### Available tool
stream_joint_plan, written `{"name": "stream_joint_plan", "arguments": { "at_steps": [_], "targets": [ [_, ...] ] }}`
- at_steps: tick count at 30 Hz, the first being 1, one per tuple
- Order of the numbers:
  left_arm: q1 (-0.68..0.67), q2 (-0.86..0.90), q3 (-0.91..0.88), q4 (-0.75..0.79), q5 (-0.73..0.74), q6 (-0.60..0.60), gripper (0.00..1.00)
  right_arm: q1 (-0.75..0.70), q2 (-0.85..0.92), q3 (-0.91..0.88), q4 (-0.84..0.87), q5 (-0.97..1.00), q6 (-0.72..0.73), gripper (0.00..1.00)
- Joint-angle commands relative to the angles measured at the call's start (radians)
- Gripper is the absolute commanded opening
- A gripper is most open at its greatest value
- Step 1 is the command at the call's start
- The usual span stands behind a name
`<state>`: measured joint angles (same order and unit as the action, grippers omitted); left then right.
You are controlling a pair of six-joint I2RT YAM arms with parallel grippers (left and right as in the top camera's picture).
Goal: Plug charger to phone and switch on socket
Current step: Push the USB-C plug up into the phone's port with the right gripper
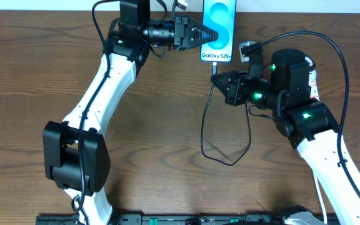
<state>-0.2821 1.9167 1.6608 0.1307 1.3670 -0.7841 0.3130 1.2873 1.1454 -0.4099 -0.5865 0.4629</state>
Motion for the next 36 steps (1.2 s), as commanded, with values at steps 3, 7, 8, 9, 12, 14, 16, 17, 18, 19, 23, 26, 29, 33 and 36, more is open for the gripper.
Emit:
{"name": "stream_joint_plan", "arguments": {
  "at_steps": [3,7,8,9,12,14,16,17,18,19,23,26,29,33,36],
  "targets": [
    [0.009,-0.035,0.015,0.010,0.027,0.025,0.07,0.006,-0.001,0.027,-0.001,0.005,-0.008,0.01],
    [0.009,-0.035,0.015,0.009,0.024,0.025,0.07,0.006,-0.001,0.027,0.003,0.005,-0.008,0.01],
    [0.009,-0.035,0.015,0.009,0.024,0.025,0.07,0.006,-0.001,0.027,0.005,0.005,-0.008,0.01],
    [0.009,-0.035,0.015,0.009,0.024,0.025,0.07,0.006,-0.001,0.028,0.006,0.005,-0.008,0.01],
    [0.009,-0.035,0.015,0.009,0.023,0.025,0.07,0.006,-0.001,0.033,0.006,0.005,-0.008,0.01],
    [0.009,-0.035,0.015,0.009,0.019,0.025,0.07,0.006,-0.001,0.039,0.006,0.005,-0.008,0.01],
    [0.009,-0.035,0.015,0.009,0.017,0.025,0.07,0.006,-0.001,0.040,0.006,0.005,-0.008,0.01],
    [0.009,-0.035,0.015,0.009,0.017,0.025,0.07,0.006,-0.001,0.040,0.006,0.005,-0.008,0.01],
    [0.009,-0.035,0.015,0.009,0.017,0.025,0.07,0.006,-0.001,0.040,0.005,0.005,-0.008,0.01],
    [0.009,-0.035,0.015,0.009,0.017,0.024,0.07,0.007,-0.001,0.040,0.004,0.005,-0.008,0.01],
    [0.009,-0.035,0.015,0.009,0.017,0.024,0.07,0.007,-0.001,0.040,0.002,0.005,-0.008,0.01],
    [0.009,-0.035,0.015,0.009,0.017,0.021,0.07,0.006,-0.001,0.040,0.002,0.006,-0.008,0.01],
    [0.009,-0.035,0.015,0.009,0.016,0.012,0.07,0.007,0.000,0.040,-0.004,0.005,-0.008,0.01],
    [0.009,-0.035,0.015,0.009,0.013,0.001,0.07,0.010,0.000,0.040,-0.025,0.010,-0.008,0.01],
    [0.009,-0.035,0.015,0.009,0.013,0.000,0.07,0.010,0.000,0.040,-0.026,0.012,-0.008,0.01]
  ]
}}
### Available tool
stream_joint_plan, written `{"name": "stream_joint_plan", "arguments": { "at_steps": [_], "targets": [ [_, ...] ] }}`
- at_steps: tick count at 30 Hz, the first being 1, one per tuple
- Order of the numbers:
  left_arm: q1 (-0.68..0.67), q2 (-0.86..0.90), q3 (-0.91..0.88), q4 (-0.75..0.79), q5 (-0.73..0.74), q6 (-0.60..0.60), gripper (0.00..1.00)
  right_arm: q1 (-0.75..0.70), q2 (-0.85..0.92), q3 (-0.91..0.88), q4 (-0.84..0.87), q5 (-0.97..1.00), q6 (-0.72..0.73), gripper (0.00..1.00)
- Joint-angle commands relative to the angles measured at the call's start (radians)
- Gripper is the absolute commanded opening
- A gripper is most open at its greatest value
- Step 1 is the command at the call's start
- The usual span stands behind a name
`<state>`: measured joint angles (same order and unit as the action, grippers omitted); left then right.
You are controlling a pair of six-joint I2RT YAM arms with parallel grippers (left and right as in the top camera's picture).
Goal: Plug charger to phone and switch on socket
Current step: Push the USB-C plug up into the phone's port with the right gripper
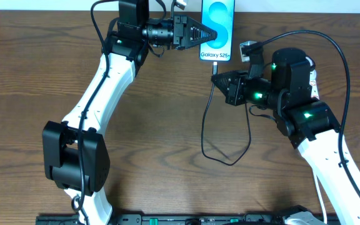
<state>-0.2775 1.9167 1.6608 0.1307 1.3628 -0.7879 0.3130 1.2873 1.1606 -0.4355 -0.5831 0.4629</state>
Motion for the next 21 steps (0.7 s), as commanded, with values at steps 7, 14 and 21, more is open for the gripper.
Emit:
{"name": "stream_joint_plan", "arguments": {
  "at_steps": [7,14,21],
  "targets": [
    [0.004,-0.035,0.015,0.009,0.017,-0.003,0.07,0.010,0.000,0.024,0.007,0.008,-0.007,0.01],
    [0.003,-0.035,0.015,0.009,0.017,-0.019,0.07,0.010,0.000,0.024,0.010,0.008,0.004,0.01],
    [0.003,-0.035,0.015,0.009,0.018,-0.022,0.07,0.010,0.000,0.024,0.009,0.008,0.005,0.01]
  ]
}}
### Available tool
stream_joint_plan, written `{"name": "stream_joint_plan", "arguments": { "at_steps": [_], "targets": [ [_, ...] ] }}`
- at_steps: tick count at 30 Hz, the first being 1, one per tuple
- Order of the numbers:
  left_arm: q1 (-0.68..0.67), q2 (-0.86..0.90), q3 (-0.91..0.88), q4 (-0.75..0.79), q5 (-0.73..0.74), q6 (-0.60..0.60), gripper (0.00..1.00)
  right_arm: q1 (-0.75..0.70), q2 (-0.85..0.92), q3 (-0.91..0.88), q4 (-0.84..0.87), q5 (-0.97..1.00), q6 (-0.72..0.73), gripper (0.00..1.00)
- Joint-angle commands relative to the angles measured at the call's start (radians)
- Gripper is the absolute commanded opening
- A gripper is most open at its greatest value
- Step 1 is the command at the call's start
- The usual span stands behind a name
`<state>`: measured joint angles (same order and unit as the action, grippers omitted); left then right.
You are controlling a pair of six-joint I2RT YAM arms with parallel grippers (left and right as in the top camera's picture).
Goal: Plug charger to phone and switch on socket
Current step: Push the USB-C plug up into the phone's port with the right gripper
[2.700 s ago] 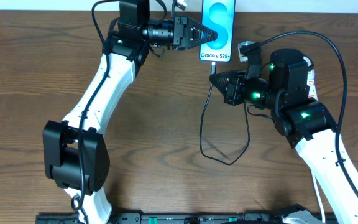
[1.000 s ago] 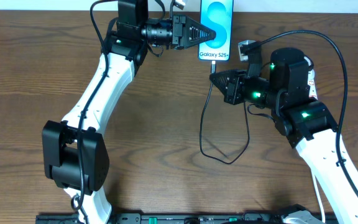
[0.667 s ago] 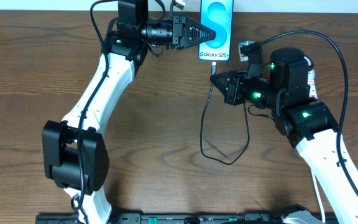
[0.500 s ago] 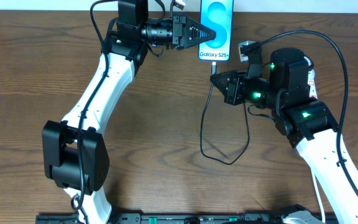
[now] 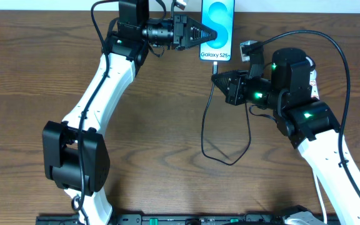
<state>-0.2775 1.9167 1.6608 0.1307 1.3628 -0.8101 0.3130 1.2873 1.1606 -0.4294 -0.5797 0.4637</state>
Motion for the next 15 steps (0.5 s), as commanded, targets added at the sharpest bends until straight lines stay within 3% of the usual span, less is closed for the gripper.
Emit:
{"name": "stream_joint_plan", "arguments": {
  "at_steps": [1,15],
  "targets": [
    [0.003,-0.035,0.015,0.009,0.018,0.000,0.07,0.010,0.000,0.024,0.002,0.005,0.004,0.01],
    [0.003,-0.035,0.015,0.009,0.019,0.000,0.07,0.010,0.000,0.024,0.017,0.005,0.015,0.01]
  ]
}}
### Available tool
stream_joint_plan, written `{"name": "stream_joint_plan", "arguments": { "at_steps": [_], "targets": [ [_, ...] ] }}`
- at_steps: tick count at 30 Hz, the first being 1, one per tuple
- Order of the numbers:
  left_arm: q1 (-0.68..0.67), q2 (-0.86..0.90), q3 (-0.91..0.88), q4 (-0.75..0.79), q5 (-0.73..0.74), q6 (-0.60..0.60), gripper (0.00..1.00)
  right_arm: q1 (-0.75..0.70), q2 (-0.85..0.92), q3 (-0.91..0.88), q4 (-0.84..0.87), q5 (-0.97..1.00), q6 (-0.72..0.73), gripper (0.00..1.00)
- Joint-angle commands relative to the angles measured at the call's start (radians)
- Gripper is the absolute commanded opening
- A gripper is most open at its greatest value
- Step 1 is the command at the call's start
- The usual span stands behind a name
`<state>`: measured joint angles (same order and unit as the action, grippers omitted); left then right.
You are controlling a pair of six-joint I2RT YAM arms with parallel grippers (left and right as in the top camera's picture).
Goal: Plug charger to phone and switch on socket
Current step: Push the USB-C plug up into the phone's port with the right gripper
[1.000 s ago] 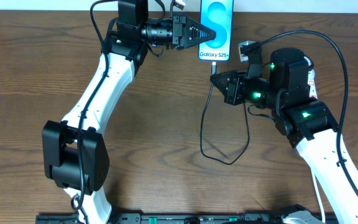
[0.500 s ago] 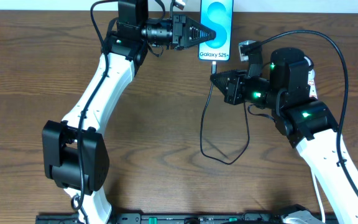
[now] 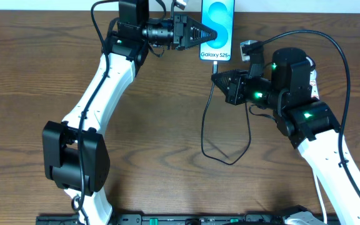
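The phone (image 3: 220,25) lies face up at the table's far edge, its blue screen reading Galaxy S25+. My left gripper (image 3: 210,35) reaches in from the left. Its fingers come together to a point on the phone's left side. Just below the phone's bottom edge my right gripper (image 3: 217,77) is shut on the plug end of the black charger cable (image 3: 205,131). The plug tip sits at or touching the phone's port; I cannot tell whether it is in. The cable loops down across the table and back up under the right arm. The socket is hidden.
A white object (image 3: 315,76) shows partly behind the right arm at the right. The dark wooden table (image 3: 155,137) carries only the cable loop in its middle. The left arm's base stands at the front left.
At the oldest moment my left gripper lay on the phone and my right gripper held the plug just below it. By the following moment the phone and left gripper had shifted slightly left and away. Nothing has changed from then to now.
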<state>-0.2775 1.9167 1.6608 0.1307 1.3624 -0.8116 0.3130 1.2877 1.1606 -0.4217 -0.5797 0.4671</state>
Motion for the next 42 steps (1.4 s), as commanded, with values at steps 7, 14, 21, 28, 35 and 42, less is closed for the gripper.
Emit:
{"name": "stream_joint_plan", "arguments": {
  "at_steps": [7,14,21,28,35,42],
  "targets": [
    [0.003,-0.035,0.015,0.009,0.034,0.002,0.07,0.010,-0.001,0.024,0.010,0.005,0.019,0.01],
    [0.003,-0.035,0.015,0.010,0.034,-0.017,0.07,0.010,-0.001,0.024,0.002,0.005,0.027,0.01],
    [0.003,-0.035,0.015,0.009,0.034,-0.017,0.07,0.010,-0.001,0.024,0.003,0.005,0.034,0.01],
    [0.003,-0.035,0.015,0.009,0.034,-0.017,0.07,0.010,-0.001,0.024,0.006,0.005,0.034,0.01],
    [0.003,-0.035,0.015,0.009,0.037,-0.017,0.07,0.010,-0.001,0.024,0.014,0.004,0.034,0.01],
    [0.003,-0.035,0.015,0.009,0.037,-0.017,0.07,0.010,-0.001,0.024,0.016,0.004,0.045,0.01]
  ]
}}
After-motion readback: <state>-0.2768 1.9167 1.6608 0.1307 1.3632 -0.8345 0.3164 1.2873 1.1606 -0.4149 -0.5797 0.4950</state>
